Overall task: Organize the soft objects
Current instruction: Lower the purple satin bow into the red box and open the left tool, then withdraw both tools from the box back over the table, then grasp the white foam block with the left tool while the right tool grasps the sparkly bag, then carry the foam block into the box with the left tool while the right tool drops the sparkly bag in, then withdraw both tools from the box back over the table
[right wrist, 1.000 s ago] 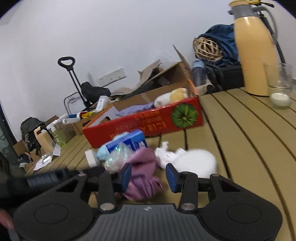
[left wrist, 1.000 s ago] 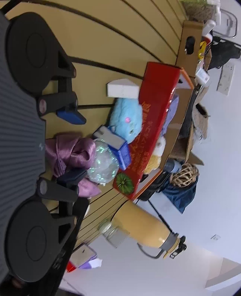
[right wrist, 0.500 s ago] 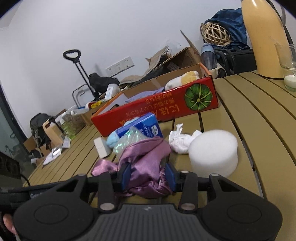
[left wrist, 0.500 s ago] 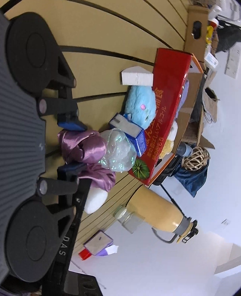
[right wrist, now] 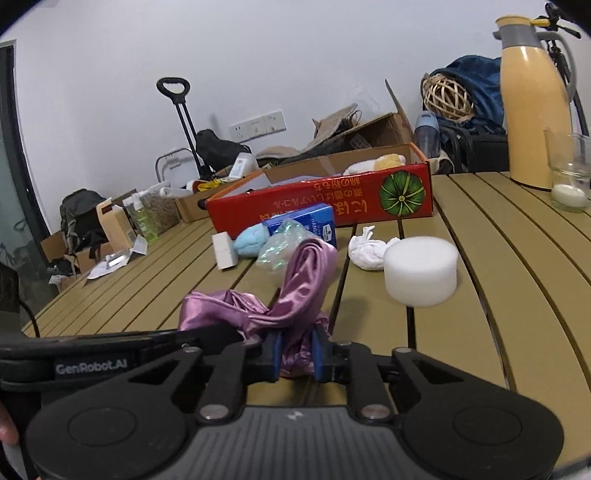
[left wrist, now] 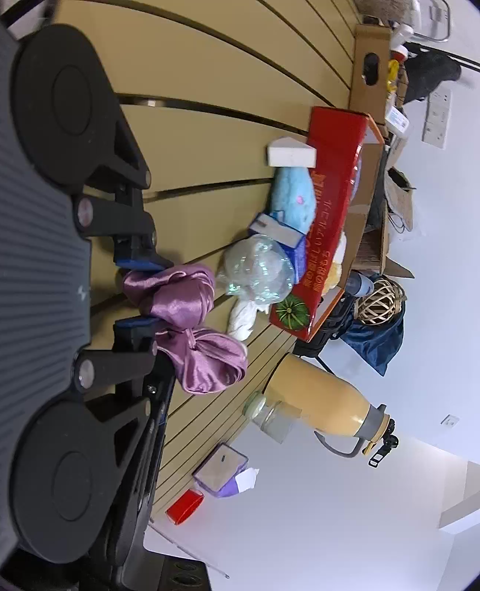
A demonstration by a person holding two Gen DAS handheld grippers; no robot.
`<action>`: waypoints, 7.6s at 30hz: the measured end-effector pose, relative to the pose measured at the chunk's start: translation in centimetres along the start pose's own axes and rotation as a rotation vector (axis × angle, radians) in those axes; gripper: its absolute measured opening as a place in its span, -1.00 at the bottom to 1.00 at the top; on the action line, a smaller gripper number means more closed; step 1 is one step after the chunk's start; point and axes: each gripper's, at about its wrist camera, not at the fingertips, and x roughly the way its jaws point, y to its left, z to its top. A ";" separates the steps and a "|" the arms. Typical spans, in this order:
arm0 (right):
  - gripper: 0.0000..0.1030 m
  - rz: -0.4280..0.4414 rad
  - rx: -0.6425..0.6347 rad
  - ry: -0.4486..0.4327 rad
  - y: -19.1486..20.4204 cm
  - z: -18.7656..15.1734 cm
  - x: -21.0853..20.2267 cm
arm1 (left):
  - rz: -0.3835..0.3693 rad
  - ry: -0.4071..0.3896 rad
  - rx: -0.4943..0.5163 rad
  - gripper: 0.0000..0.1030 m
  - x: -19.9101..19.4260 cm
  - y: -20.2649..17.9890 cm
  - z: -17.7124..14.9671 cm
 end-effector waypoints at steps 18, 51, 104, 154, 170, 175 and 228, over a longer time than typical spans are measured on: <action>-0.90 0.086 -0.071 -0.084 1.4 16.7 6.3 | 0.006 -0.059 -0.096 -0.55 6.8 5.9 21.4; 0.01 -0.114 -0.308 0.068 4.3 29.2 11.0 | 0.252 -0.128 0.133 0.43 -2.5 6.0 26.3; 0.51 -0.112 -0.130 -0.062 2.4 2.7 -3.5 | 0.365 -0.113 0.151 0.53 -1.5 3.0 6.5; -0.28 -0.073 -0.090 -0.217 6.2 0.8 -14.5 | 0.203 -0.269 0.104 -0.62 -17.2 -5.4 0.7; -0.28 -0.026 -0.115 -0.211 6.4 2.2 -13.8 | 0.154 -0.266 0.144 -0.62 -13.6 -4.1 4.5; -0.27 -0.014 -0.145 -0.222 4.2 8.0 -9.4 | 0.078 -0.252 0.211 -0.62 -7.1 -2.4 13.2; 0.55 -0.154 -0.218 -0.161 2.0 21.1 -8.6 | 0.293 -0.267 0.317 0.68 -11.9 -3.9 16.6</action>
